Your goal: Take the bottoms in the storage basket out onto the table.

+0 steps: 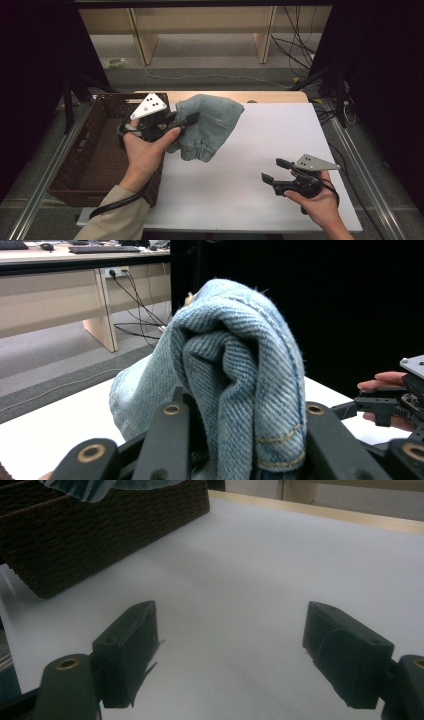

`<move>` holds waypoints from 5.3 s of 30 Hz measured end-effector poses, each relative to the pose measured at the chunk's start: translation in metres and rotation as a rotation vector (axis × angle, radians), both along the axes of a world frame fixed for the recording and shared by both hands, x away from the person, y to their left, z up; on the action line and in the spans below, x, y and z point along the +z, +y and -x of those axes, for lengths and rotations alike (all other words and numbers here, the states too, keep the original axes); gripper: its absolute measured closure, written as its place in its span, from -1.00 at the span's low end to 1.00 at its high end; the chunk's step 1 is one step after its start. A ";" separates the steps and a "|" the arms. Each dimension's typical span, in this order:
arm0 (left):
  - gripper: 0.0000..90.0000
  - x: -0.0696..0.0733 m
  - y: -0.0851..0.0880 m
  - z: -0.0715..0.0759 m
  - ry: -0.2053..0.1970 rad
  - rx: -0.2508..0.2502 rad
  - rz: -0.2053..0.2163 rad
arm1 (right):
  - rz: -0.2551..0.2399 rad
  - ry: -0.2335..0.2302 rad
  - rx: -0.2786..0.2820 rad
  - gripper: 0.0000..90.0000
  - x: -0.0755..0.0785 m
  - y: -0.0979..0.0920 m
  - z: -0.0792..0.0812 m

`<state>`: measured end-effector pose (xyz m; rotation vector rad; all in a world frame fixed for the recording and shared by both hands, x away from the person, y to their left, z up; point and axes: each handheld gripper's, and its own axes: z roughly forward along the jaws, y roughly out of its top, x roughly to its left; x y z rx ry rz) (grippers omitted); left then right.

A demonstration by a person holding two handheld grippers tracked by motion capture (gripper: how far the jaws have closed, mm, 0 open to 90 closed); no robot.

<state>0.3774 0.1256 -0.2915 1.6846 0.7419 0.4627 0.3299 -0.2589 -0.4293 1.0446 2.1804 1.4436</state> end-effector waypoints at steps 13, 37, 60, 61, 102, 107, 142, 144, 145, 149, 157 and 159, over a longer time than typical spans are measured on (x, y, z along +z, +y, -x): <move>0.56 -0.006 -0.012 0.000 0.010 -0.025 -0.018 | -0.002 0.001 -0.001 -0.49 0.000 0.000 0.000; 0.56 -0.022 -0.030 -0.002 0.043 -0.061 -0.066 | -0.006 0.004 0.000 -0.48 0.000 0.000 0.000; 0.56 -0.048 -0.052 -0.003 0.092 -0.110 -0.124 | -0.005 0.004 -0.001 -0.48 0.000 -0.001 0.000; 0.56 -0.049 -0.053 -0.003 0.096 -0.111 -0.124 | -0.004 0.004 0.000 -0.48 0.000 0.000 0.000; 0.38 -0.124 -0.081 -0.018 0.196 -0.133 -0.301 | 0.008 0.020 0.008 -0.48 -0.002 0.000 0.000; 0.11 -0.124 -0.080 -0.020 0.206 -0.107 -0.308 | 0.008 0.022 0.009 -0.49 -0.002 0.001 0.000; -1.00 -0.074 -0.013 0.013 0.170 -0.075 -0.193 | 0.011 0.027 0.005 -0.49 -0.002 -0.001 0.000; -1.00 -0.073 -0.009 0.016 0.170 -0.071 -0.191 | 0.012 0.027 0.004 -0.49 -0.002 0.000 0.000; -1.00 -0.073 -0.007 0.016 0.169 -0.069 -0.194 | 0.012 0.027 0.005 -0.49 -0.002 0.000 0.000; -1.00 -0.073 0.003 0.019 0.172 -0.054 -0.194 | 0.013 0.030 0.003 -0.49 -0.002 0.000 0.000; -1.00 -0.070 0.029 0.025 0.166 -0.025 -0.173 | 0.017 0.030 0.002 -0.49 -0.003 0.000 -0.001; -0.99 -0.071 0.034 0.026 0.167 -0.023 -0.170 | 0.017 0.030 0.001 -0.49 -0.003 0.000 -0.001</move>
